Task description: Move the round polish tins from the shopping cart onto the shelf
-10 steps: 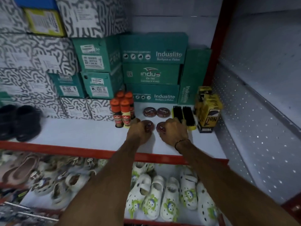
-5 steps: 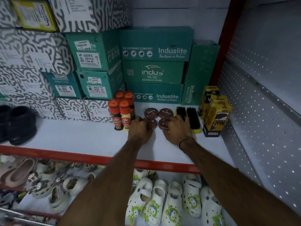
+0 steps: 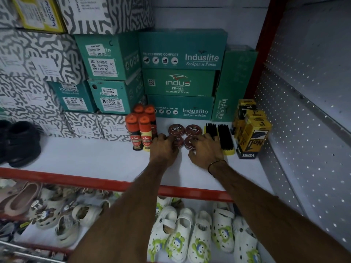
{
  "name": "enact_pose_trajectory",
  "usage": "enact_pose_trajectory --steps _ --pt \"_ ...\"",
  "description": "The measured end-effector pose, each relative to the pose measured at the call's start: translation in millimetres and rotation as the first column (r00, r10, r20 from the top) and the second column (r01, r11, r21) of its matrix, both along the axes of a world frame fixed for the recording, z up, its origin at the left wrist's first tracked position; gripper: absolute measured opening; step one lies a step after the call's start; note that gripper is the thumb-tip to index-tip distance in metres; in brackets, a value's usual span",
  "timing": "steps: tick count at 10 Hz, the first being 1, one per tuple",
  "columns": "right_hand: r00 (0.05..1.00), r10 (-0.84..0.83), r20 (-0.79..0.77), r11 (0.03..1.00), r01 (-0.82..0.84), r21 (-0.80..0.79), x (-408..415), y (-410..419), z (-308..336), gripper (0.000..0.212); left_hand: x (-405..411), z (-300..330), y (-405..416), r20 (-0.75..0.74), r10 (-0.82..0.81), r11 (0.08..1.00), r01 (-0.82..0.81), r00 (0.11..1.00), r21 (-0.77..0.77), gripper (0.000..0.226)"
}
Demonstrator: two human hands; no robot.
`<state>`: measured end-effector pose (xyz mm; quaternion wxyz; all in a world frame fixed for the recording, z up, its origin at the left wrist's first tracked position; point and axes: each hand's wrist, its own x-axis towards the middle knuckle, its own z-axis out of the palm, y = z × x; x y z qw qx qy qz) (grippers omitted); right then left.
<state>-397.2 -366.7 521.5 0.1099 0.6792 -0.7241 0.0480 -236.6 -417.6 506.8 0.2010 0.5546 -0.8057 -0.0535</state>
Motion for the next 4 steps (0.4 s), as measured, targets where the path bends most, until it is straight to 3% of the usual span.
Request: enact_pose_trajectory --steps 2,4 --pt "1.0 0.012 0.025 1.0 -0.013 0.01 1 4 3 0.045 0 4 4 0.022 -0.007 1.0 0.007 1.0 0.023 0.049" --pt "0.998 0.004 0.068 0.992 0.004 -0.123 -4 11 31 0.052 -2 29 15 -0.031 -0.038 0.999 0.038 0.999 -0.026 0.06"
